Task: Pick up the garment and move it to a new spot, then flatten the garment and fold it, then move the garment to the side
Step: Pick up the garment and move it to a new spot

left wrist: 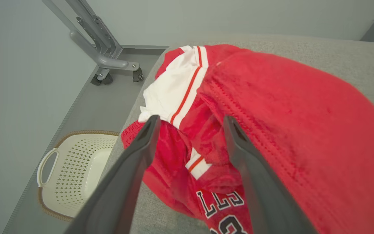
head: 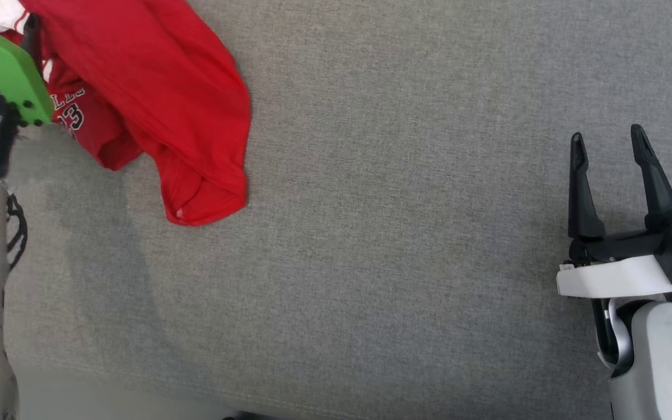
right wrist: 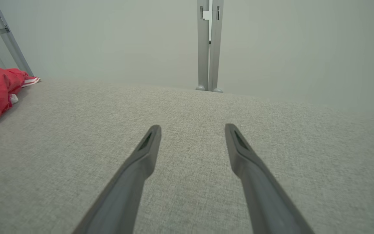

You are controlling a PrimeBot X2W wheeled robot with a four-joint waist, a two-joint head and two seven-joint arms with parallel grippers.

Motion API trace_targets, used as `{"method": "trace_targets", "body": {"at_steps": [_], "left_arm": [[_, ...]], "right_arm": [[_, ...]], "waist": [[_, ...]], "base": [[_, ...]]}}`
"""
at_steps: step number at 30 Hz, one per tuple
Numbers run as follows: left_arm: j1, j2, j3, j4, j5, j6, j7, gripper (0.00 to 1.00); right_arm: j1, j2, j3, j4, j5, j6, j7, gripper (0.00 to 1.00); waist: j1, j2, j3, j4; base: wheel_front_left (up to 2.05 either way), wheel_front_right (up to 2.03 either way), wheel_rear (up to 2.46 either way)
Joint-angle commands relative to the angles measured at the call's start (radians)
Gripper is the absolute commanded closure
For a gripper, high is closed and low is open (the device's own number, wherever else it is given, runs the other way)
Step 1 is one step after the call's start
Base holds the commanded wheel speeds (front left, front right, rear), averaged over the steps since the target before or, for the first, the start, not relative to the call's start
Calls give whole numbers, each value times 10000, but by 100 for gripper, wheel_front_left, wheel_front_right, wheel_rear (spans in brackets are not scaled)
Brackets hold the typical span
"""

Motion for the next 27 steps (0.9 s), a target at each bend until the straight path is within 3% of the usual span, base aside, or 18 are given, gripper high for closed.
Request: {"method": "trace_targets", "body": {"at_steps": [1,8,15,16,17,27], "left_arm": [[-421,81,67,256,-93,75,114,0],[-1190,216,30,1308,-393,9,319,0],[-1553,-15,-165,1803,-900,-25,175,0],[-1571,-73,-263,1822,-996,-29,183,44],[-1568,-110,-392,1776,-1070,-30,141,100],[-1390,219,-1226,1436,-1833,-29,-1182,100]], "right_arm": [[-201,-35,27,-33,-62,-15,-32,0],[-306,-32,38,-10,-10,-13,-32,0],[-334,-30,179,105,-44,-13,-32,0],[-335,-30,213,129,-54,-15,-32,0],[-342,-32,240,145,-64,-13,-32,0],[-291,-32,487,413,133,-15,-32,0]], "waist": [[-2,0,462,-417],[-2,0,637,-580],[-2,0,683,-607],[-2,0,676,-610],[-2,0,668,-610],[-2,0,55,-581]], "base": [[0,0,0],[0,0,0],[0,0,0],[0,0,0],[0,0,0],[0,0,0]]}}
